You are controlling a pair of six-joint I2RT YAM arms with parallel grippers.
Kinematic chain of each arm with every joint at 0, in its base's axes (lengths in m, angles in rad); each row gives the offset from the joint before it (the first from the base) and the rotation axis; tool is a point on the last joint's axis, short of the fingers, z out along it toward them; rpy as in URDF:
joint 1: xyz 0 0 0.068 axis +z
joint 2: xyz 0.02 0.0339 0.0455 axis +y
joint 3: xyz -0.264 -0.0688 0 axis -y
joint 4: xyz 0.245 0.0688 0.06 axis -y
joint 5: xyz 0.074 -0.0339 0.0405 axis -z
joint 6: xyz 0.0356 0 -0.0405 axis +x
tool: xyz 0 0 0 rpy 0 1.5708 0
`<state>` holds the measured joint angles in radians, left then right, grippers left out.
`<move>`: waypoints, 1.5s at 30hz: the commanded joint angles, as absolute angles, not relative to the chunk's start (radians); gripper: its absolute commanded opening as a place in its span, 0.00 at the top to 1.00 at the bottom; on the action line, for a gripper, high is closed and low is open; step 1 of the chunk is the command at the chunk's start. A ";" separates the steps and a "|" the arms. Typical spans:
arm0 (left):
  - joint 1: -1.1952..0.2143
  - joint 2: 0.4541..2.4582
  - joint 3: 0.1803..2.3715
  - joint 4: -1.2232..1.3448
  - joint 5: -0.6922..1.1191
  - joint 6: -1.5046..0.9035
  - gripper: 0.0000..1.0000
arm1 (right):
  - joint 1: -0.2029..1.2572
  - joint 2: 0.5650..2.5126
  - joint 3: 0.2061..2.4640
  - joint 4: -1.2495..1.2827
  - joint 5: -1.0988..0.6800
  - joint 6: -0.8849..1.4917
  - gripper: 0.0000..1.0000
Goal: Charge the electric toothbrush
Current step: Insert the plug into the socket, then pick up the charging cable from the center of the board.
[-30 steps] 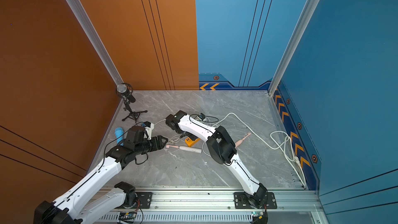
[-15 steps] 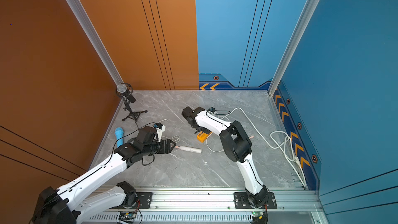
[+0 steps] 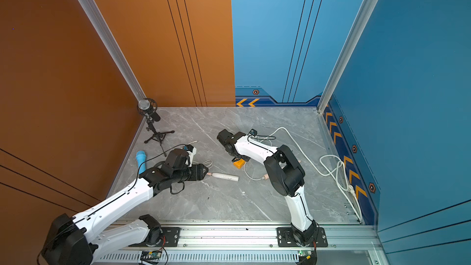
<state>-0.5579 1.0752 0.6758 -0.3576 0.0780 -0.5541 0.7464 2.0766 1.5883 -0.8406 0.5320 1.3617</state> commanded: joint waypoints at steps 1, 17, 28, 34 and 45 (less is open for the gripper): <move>-0.566 1.076 0.715 -0.368 0.051 -0.546 0.25 | 0.766 2.142 1.551 -0.869 0.337 1.382 0.77; -0.505 1.046 0.750 -0.379 0.105 -0.588 0.24 | 0.760 1.884 1.600 -0.948 0.417 1.276 0.32; -0.296 0.966 0.759 -0.583 0.090 -0.596 0.24 | 0.891 1.855 1.633 -0.773 0.114 0.741 0.31; -0.167 0.934 0.732 -0.626 0.137 -0.604 0.23 | 0.987 1.996 1.759 -0.754 -0.018 0.347 0.36; -0.112 0.935 0.699 -0.635 0.134 -0.606 0.24 | 0.985 2.221 1.868 -0.727 -0.035 0.001 0.43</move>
<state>-0.1219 0.9390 0.7116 -0.6067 0.1207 -0.6003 0.9939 2.1921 1.8275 -0.7395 -0.0460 0.1383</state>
